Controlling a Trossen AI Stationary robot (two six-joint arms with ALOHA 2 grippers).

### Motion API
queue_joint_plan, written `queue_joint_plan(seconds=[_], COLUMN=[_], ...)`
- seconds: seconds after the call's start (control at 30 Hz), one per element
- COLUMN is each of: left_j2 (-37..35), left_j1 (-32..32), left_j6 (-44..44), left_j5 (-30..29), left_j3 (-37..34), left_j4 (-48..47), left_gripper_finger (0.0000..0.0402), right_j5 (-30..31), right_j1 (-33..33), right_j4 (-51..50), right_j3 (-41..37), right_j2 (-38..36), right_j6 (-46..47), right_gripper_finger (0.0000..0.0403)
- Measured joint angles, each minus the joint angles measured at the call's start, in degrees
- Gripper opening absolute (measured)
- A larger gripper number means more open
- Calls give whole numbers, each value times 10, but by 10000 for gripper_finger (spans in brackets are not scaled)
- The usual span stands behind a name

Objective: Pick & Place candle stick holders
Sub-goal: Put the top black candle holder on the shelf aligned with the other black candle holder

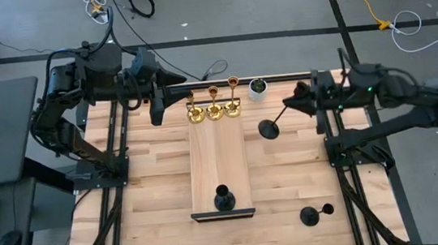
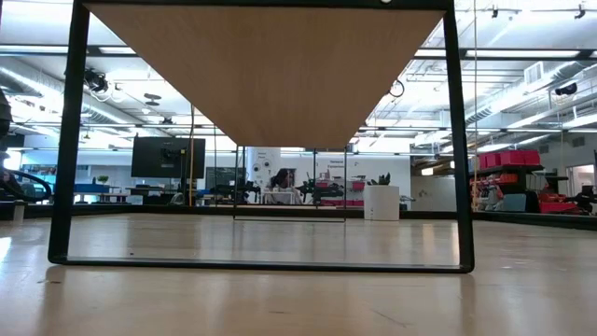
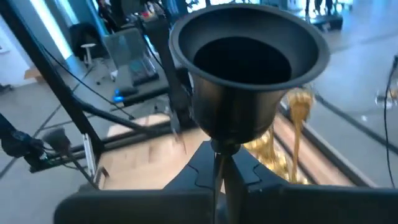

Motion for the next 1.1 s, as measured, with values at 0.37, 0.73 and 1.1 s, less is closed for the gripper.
queue_joint_plan(seconds=[0.37,0.73,1.1], left_j2=[0,0,0], left_j1=[0,0,0], left_j6=[0,0,-1], left_j5=[0,0,6], left_j3=[0,0,0], left_j4=[0,0,0], left_gripper_finger=[197,197,197], right_j5=[-73,-115,-136], right_j1=[0,0,0], right_j4=[-10,-3,17], right_j3=[234,427,547], right_j2=[208,375,476], right_j6=[-71,-111,-133], right_gripper_finger=[2,2,2])
